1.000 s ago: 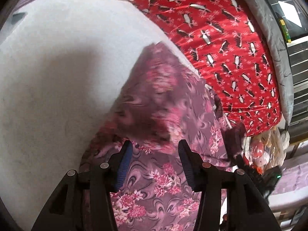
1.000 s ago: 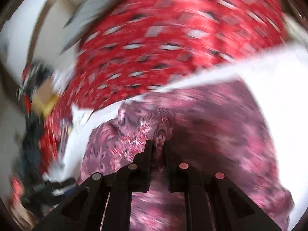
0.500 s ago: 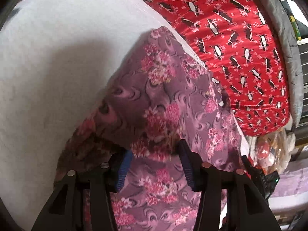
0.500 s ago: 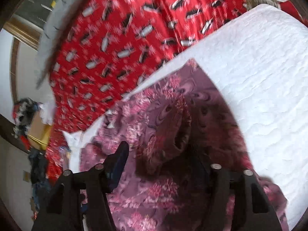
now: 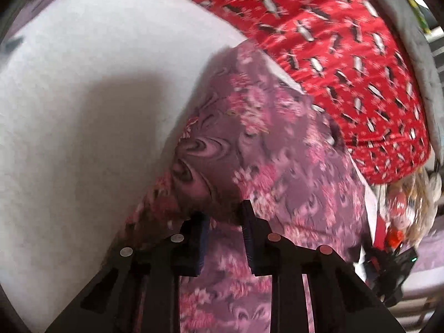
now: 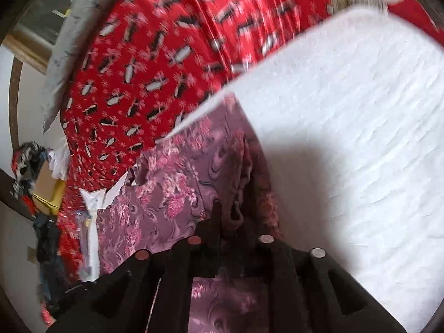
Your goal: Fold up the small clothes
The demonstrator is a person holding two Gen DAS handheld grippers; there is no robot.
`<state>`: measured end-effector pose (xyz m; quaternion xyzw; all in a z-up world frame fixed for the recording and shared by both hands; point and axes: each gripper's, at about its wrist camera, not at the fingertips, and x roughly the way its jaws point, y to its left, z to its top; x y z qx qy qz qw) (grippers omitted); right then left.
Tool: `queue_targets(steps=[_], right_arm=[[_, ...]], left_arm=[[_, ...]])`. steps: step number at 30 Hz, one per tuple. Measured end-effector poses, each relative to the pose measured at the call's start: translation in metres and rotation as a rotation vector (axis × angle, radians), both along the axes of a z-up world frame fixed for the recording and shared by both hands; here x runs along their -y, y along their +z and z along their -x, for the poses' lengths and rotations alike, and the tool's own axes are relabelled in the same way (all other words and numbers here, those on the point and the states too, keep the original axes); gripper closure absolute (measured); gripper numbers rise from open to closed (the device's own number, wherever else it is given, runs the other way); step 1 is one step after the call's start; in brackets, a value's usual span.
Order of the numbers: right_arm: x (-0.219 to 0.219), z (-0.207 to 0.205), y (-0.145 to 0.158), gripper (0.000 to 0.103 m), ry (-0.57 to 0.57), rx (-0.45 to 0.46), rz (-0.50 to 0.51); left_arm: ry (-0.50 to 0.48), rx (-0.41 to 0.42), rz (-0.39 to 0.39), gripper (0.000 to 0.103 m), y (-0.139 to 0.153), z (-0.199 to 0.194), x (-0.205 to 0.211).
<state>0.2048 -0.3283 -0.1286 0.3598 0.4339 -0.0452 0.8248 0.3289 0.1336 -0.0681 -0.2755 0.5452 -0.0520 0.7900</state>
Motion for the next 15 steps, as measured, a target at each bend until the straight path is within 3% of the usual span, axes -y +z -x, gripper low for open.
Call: queue_targets(steps=[2, 4, 7, 8, 9, 11, 15], right_arm=[[-0.001, 0.01, 0.024, 0.089, 0.008, 0.089, 0.034], [-0.004, 0.018, 0.032, 0.089, 0.027, 0.12, 0.052], [-0.015, 0.009, 0.014, 0.089, 0.106, 0.014, 0.046], [-0.02, 0.004, -0.006, 0.089, 0.146, -0.106, 0.028], [-0.021, 0.003, -0.016, 0.093, 0.16, -0.16, 0.021], [-0.02, 0.01, -0.016, 0.094, 0.16, -0.134, 0.012], [-0.024, 0.018, -0.006, 0.088, 0.234, -0.214, 0.038]], left_arm=[[-0.037, 0.06, -0.054, 0.08, 0.016, 0.008, 0.013], [-0.066, 0.091, -0.122, 0.078, 0.021, 0.011, 0.029], [-0.121, 0.041, -0.207, 0.078, 0.005, 0.013, 0.053], [-0.132, 0.013, -0.215, 0.078, -0.001, 0.012, 0.059], [-0.143, -0.011, -0.229, 0.078, -0.008, 0.014, 0.065], [-0.154, 0.028, -0.291, 0.078, -0.004, 0.02, 0.076], [-0.189, 0.029, -0.328, 0.078, 0.006, 0.031, 0.092]])
